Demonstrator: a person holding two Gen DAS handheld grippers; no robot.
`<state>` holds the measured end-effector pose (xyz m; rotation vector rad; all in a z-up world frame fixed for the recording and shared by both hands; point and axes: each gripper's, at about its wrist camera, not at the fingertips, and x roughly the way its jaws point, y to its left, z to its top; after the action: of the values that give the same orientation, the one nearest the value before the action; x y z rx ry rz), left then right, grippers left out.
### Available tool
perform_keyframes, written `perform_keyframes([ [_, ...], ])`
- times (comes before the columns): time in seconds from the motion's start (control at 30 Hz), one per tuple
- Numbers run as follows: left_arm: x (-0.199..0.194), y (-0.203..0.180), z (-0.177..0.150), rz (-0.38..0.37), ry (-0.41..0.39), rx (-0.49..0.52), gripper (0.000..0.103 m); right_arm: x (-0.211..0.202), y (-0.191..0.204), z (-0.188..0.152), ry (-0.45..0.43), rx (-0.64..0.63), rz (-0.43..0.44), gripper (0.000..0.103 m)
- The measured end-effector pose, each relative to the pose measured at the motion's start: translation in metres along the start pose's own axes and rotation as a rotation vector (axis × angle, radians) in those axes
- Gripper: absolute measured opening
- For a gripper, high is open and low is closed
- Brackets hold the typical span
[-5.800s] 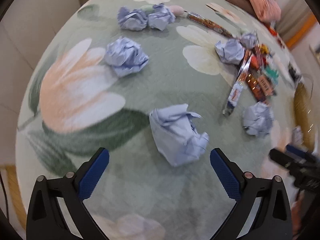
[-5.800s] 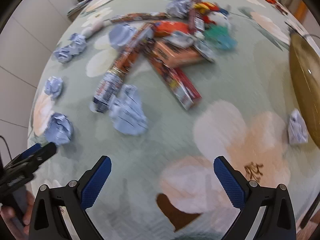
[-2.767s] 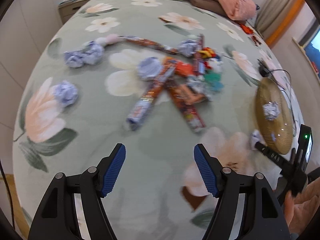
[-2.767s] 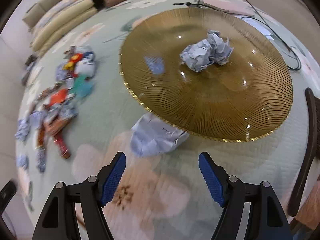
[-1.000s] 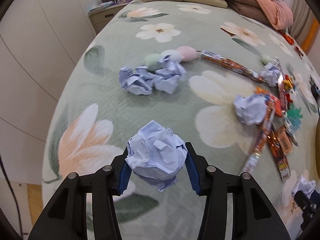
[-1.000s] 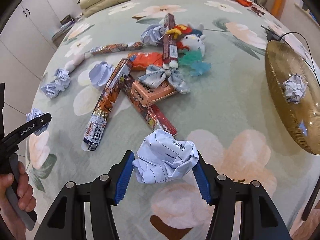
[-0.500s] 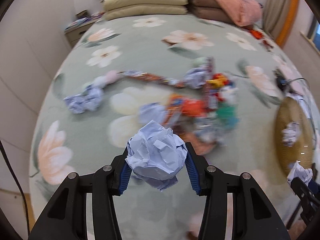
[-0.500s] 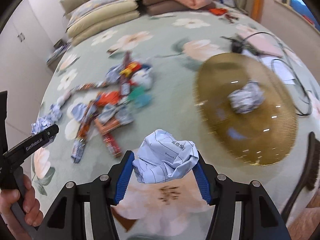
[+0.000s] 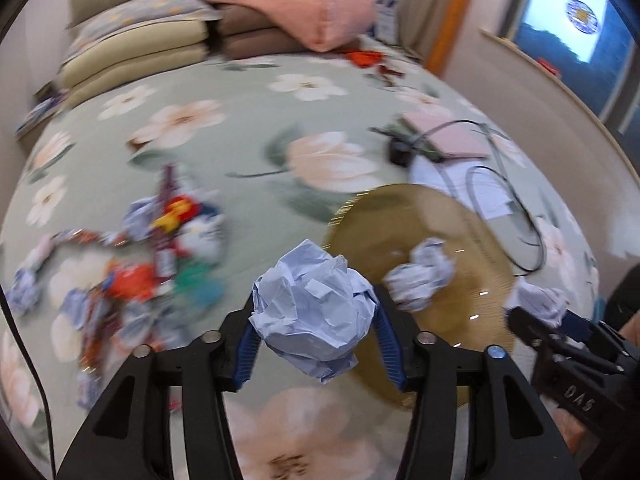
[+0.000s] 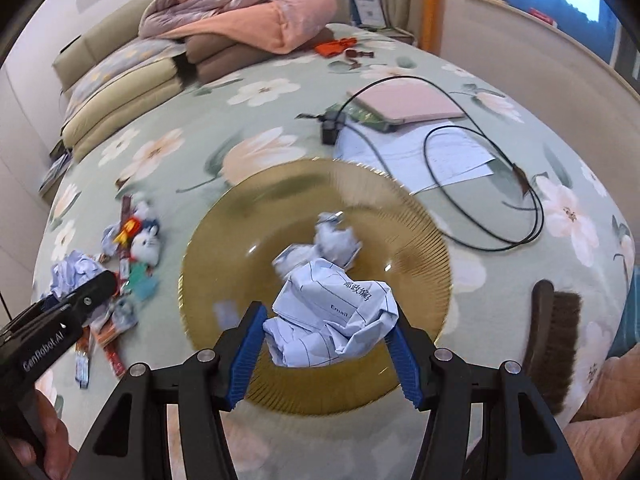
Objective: Organize objects
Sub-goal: 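Carry both paper balls to the golden plate and release them, then withdraw both grippers and reach the left toward paper beside the dango plush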
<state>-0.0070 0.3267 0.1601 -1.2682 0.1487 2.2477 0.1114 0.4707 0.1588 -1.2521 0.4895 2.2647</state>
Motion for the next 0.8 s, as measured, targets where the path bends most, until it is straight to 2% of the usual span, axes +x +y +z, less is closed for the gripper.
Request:
perform_keyframes([
  [0.1,0.016,-0.017,0.006,-0.035,0.046,0.005,0.053,0.003,-0.013,0.008,-0.012,0.017,0.007,0.075],
  [0.23,0.031,-0.019,0.002,-0.065,0.114,-0.035,0.053,0.006,-0.026,0.009,-0.003,0.029,0.007,0.075],
  [0.57,0.022,0.001,-0.023,-0.138,0.113,-0.114,0.053,0.012,-0.038,-0.017,0.051,0.028,-0.004,0.075],
  [0.8,-0.016,0.049,-0.042,-0.092,0.076,-0.181,0.053,0.007,-0.001,-0.024,0.047,-0.025,0.027,0.075],
])
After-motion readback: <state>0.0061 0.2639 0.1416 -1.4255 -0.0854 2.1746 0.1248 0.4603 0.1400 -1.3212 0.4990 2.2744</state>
